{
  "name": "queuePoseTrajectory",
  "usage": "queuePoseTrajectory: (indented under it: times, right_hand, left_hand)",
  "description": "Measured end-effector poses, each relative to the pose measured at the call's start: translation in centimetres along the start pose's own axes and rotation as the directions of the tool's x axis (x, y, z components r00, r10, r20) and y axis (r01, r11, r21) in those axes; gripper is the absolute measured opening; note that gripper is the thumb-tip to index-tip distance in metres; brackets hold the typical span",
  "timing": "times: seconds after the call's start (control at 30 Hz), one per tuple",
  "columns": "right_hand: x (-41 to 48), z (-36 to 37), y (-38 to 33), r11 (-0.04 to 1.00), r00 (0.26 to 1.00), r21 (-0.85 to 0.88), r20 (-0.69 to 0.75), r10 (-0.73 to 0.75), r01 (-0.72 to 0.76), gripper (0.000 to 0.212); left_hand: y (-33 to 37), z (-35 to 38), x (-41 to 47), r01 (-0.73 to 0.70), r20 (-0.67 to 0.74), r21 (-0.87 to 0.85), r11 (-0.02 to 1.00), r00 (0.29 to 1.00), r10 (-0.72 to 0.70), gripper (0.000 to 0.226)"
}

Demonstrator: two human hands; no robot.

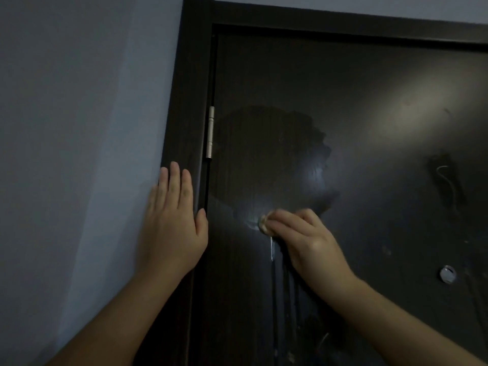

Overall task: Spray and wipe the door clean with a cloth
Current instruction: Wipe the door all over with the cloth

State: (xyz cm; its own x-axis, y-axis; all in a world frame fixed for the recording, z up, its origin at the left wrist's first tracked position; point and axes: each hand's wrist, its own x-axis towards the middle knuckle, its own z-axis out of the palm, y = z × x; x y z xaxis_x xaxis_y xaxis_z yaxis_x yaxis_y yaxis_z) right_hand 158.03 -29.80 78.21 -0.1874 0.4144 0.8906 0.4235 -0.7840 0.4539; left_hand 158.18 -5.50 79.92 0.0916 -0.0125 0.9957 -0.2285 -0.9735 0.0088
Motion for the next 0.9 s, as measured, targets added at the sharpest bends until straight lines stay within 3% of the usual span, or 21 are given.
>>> queuePoseTrajectory:
  times: [0.07,0.2,0.27,0.33,0.4,0.5,0.57,0.7,0.83,0.9]
  right_hand:
    - [-0.8,-1.2,1.6,1.0,0.999,-0.014,-0.039,0.026,-0.027,0.027]
    - [3.0,-0.4,2.8,0.943,0.915,0.012,-0.24,0.325,-0.332,0.024]
    - [3.0,1.5,0.0,0.97,0.959,0.041,-0.148,0.243,-0.239,0.024]
    - [1.0,2.0,-2.1,0.998,0.999,0.057,-0.019,0.036,-0.035,0.023]
    - [0.3,1.3,-1.8,0.997,0.999,0.063,-0.004,-0.041,0.042,0.02]
    - [4.0,1.9,-1.0,0.985,0.974,0.091,-0.16,0.159,-0.146,0.015]
    - [6.4,3.4,-2.4,0.972,0.957,0.111,-0.181,0.226,-0.209,0.015]
    - [7.0,5.1,-4.7,0.989,0.989,0.124,-0.116,0.097,-0.082,0.022]
    - [9.3,5.8,-5.7,0.979,0.975,0.134,-0.142,0.173,-0.154,0.024]
    - [7.9,6.2,-6.8,0.982,0.986,0.153,-0.102,0.13,-0.113,0.022]
  left_hand:
    - [0.0,0.1,-0.1,0.005,-0.005,0.005,1.0,1.0,-0.005,0.071]
    - [-0.1,0.1,-0.3,-0.033,-0.014,-0.009,0.999,0.999,0.033,0.068]
    - [-0.4,0.1,-0.4,-0.046,-0.006,-0.035,0.998,0.999,0.046,0.066]
    - [-1.0,0.0,-0.5,-0.069,0.001,-0.046,0.997,0.998,0.069,0.064]
    - [-1.4,0.0,-0.8,-0.118,0.01,-0.037,0.992,0.993,0.118,0.062]
    - [-1.7,-0.2,-0.9,-0.139,0.002,-0.081,0.987,0.99,0.14,0.058]
    - [-1.8,-0.1,-0.9,-0.137,-0.004,-0.105,0.985,0.99,0.138,0.057]
    - [-2.1,0.1,-0.9,-0.147,-0.022,-0.098,0.984,0.989,0.146,0.056]
    - [-2.1,0.3,-0.8,-0.146,-0.027,-0.112,0.983,0.989,0.144,0.056]
    - [-2.2,0.3,-0.8,-0.149,-0.028,-0.115,0.982,0.989,0.147,0.057]
